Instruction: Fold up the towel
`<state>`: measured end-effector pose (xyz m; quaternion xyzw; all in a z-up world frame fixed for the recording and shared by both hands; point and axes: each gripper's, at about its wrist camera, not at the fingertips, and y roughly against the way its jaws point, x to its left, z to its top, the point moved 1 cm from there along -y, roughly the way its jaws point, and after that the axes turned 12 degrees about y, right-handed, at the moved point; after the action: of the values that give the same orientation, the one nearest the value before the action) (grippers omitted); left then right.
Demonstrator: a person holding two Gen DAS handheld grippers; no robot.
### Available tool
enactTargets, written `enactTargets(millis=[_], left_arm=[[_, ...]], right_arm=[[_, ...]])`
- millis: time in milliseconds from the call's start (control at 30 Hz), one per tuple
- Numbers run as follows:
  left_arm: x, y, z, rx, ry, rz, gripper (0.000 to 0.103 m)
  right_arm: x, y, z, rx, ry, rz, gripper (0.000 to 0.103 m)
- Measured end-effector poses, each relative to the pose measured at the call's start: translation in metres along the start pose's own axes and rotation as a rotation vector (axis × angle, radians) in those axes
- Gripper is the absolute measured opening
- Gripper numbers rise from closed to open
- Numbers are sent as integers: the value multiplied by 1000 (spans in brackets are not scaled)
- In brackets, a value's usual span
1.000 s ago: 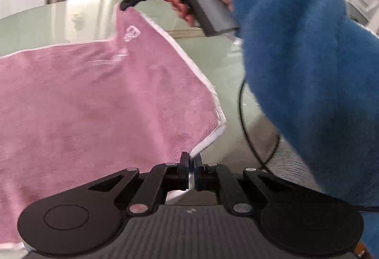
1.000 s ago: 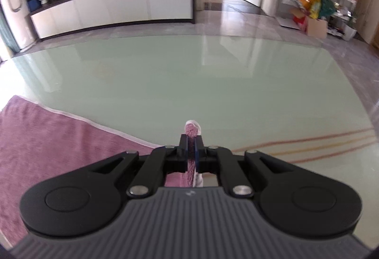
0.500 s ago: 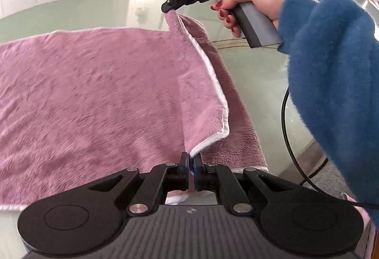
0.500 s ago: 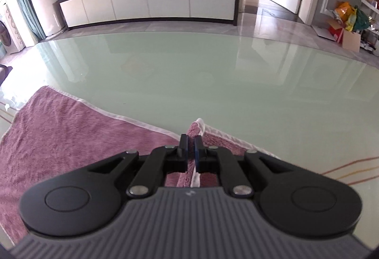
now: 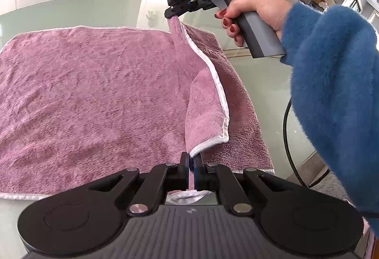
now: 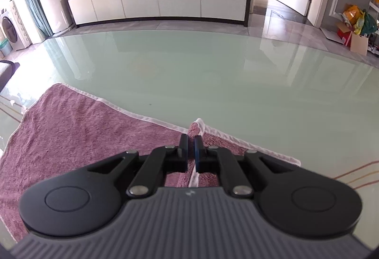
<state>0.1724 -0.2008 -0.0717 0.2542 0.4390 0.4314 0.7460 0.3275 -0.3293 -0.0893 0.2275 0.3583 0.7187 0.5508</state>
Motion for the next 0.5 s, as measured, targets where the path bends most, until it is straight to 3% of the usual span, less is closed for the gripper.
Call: enactTargets(millis=[167,500], left_arm=[[23,26,-28,-27,17,24,4],[56,32,-27,-71,61,73,4]], right_arm=[[18,-3,9,-14,13,20,5],[49,-11,24,-27,43,51,5]])
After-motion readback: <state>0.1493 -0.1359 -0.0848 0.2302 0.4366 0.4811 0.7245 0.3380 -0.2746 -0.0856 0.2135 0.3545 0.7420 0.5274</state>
